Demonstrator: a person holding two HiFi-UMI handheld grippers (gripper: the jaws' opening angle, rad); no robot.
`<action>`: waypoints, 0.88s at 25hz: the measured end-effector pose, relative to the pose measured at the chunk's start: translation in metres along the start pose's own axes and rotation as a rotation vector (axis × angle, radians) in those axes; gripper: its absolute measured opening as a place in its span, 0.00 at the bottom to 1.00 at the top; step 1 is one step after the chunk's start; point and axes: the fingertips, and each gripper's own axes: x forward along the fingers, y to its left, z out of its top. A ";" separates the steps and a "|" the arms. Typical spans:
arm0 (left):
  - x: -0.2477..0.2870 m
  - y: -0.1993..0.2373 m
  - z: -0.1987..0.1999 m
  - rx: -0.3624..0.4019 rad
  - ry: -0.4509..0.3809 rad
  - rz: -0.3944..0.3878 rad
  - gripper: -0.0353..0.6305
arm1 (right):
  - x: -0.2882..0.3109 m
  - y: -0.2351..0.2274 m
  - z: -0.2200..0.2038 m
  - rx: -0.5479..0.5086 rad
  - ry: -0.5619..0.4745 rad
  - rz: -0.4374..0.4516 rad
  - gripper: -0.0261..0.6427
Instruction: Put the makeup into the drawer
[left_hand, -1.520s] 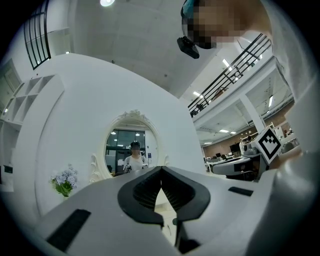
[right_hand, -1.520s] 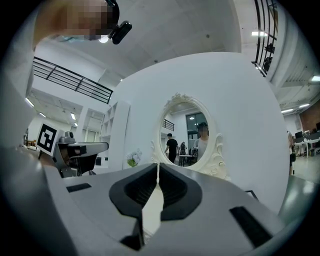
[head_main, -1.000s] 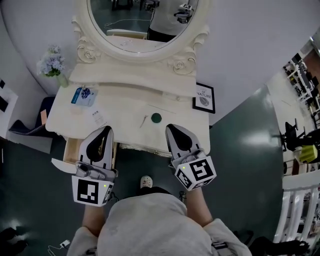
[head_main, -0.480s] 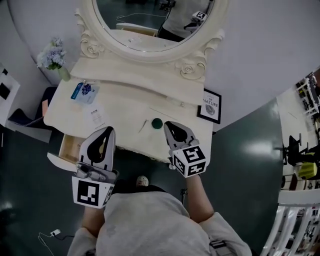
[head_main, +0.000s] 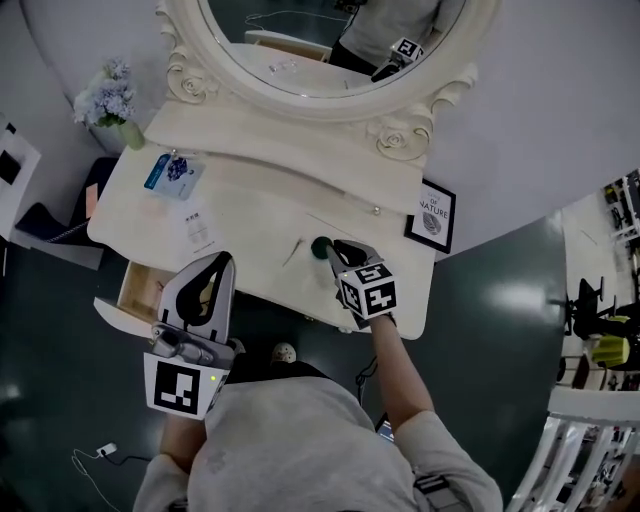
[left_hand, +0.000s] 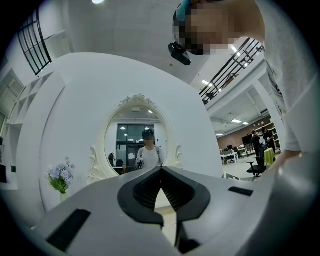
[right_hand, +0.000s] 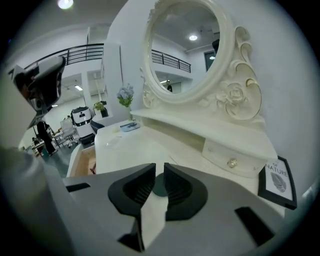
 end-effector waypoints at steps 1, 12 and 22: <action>0.000 0.002 -0.001 -0.001 0.004 0.003 0.07 | 0.007 -0.001 -0.006 -0.001 0.025 0.003 0.10; 0.000 0.023 -0.002 -0.032 0.004 0.088 0.07 | 0.050 -0.011 -0.050 -0.020 0.212 -0.012 0.30; -0.001 0.030 -0.007 -0.033 0.011 0.111 0.07 | 0.057 -0.010 -0.056 0.042 0.214 0.006 0.27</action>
